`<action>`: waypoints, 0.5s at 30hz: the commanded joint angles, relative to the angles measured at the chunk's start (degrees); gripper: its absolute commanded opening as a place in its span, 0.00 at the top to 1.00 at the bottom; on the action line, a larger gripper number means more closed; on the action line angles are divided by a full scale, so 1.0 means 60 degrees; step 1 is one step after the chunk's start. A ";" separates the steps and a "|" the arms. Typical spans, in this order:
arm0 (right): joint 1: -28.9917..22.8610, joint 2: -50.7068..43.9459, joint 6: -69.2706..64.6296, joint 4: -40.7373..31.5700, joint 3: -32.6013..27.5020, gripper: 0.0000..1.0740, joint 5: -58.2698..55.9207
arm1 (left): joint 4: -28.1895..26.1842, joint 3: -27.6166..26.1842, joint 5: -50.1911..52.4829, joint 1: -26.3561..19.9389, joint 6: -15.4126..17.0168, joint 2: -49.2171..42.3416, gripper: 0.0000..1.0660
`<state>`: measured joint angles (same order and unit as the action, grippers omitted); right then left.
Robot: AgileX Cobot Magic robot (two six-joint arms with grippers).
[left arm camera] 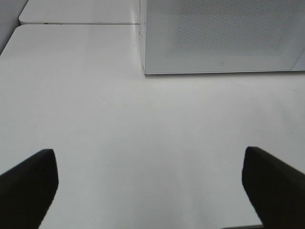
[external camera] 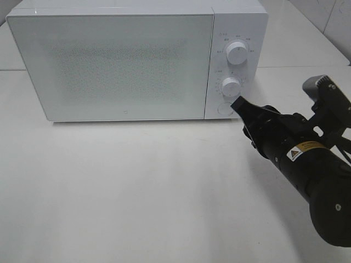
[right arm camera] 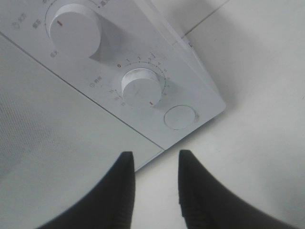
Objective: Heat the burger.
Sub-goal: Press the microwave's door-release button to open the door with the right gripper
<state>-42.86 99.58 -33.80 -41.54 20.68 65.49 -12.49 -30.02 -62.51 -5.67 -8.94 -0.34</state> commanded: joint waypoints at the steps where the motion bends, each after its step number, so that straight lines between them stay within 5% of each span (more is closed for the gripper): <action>1: -0.0010 -0.0029 -0.1872 0.0449 0.0057 0.81 0.0038 | -0.0086 0.0029 0.0124 0.0029 0.0010 -0.0153 0.08; 11: -0.0010 -0.0029 -0.7057 0.0745 0.0057 0.97 -0.0363 | -0.0086 0.0029 0.0124 0.0029 0.0010 -0.0153 0.08; 15: -0.0010 -0.0029 -0.7248 0.0487 0.0057 1.00 -0.0525 | -0.0086 0.0029 0.0124 0.0029 0.0010 -0.0153 0.08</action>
<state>-42.86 99.58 -76.55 -38.50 20.68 62.91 -12.49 -30.02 -62.51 -5.67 -8.94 -0.34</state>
